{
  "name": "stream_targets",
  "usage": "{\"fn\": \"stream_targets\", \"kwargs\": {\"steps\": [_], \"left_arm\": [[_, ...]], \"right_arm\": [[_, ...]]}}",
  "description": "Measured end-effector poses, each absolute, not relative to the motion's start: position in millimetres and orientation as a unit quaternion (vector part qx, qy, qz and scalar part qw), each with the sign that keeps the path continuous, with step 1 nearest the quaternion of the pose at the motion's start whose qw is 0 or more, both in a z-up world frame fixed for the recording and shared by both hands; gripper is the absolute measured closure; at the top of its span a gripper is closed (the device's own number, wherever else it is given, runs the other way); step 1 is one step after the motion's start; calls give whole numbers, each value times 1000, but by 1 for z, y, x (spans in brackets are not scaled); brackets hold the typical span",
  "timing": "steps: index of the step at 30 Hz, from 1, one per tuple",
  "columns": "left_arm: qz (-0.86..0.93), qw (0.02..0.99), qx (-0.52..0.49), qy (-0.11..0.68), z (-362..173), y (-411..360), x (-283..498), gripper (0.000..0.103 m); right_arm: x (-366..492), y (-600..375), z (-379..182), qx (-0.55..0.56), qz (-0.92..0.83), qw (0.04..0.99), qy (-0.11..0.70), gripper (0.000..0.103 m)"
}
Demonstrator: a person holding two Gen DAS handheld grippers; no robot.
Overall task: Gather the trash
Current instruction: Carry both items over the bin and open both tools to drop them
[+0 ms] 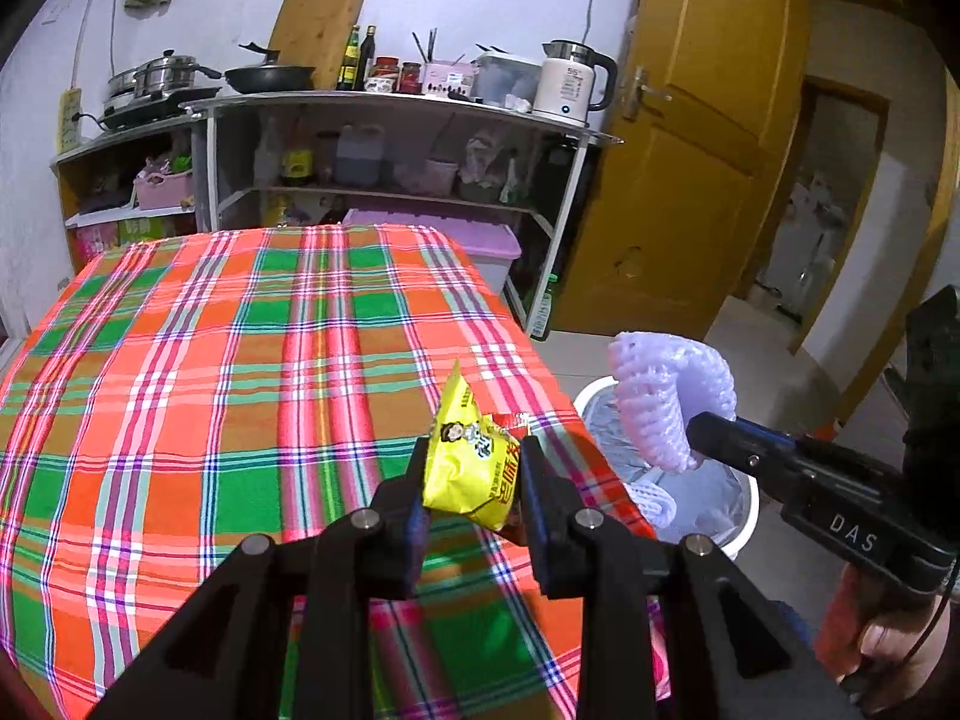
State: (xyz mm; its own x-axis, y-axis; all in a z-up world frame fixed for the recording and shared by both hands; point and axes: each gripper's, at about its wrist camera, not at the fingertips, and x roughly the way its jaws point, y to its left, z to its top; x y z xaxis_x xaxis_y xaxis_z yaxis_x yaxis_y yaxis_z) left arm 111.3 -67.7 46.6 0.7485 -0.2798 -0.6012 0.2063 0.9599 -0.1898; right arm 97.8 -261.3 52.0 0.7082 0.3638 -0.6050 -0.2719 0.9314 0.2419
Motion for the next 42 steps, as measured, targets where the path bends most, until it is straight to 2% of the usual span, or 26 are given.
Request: {"fn": "stream_targets", "kwargs": {"steps": [22,42], "left_arm": [[-202,916,-23,345,37,-147,124,75],[-254,877,3,407,-8,-214,156,74]], "right_arm": [[85,-347,34,117,99,925,349,93],[106,-405,-19,158,48,898,409,93]]}}
